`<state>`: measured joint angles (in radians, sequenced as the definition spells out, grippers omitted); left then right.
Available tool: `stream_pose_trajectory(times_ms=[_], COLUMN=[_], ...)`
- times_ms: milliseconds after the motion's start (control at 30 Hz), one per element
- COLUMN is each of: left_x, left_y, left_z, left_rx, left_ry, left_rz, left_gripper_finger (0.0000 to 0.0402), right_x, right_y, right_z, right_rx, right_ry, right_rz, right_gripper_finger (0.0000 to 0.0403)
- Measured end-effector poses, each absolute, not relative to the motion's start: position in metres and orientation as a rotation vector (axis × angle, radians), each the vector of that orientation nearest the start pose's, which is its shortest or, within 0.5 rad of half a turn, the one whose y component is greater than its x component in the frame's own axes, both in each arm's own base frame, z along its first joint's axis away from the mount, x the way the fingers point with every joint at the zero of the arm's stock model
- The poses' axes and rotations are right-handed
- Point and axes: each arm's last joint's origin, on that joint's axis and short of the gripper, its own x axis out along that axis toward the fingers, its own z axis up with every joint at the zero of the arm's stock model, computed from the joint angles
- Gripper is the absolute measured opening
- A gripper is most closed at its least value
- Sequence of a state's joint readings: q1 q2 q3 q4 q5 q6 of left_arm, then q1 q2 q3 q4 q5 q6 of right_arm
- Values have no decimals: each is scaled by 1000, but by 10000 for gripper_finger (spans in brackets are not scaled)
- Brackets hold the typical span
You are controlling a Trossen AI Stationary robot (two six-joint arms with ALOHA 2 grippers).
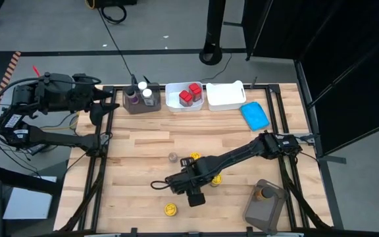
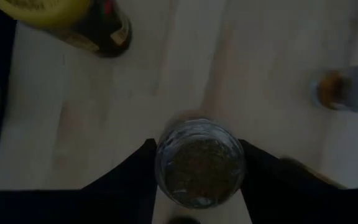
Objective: Sort spices by type
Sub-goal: Put the bottom brown seasoning bottle into the bottom black bin
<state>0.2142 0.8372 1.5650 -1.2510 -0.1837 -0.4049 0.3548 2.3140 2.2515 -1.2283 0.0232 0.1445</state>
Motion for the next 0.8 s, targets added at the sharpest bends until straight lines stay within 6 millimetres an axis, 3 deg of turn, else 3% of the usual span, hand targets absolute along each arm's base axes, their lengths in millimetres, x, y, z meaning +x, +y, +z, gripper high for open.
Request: stream_pose_trajectory(times_ms=[167, 533, 667, 800], left_x=[67, 67, 67, 67], left_y=[20, 20, 20, 20], left_z=[459, 459, 459, 459], left_rx=[-399, -394, -394, -393], left_ry=[441, 445, 445, 445], left_rz=[490, 488, 488, 488], left_gripper_finger=[301, 301, 301, 301], right_x=[426, 347, 324, 304], right_y=[168, 200, 219, 242], right_z=[284, 348, 363, 366], right_rx=[-110, 61, 175, 288], right_ry=[1309, 1324, 1264, 1251], right_rz=[139, -49, -121, -175], right_gripper_finger=[192, 193, 193, 193])
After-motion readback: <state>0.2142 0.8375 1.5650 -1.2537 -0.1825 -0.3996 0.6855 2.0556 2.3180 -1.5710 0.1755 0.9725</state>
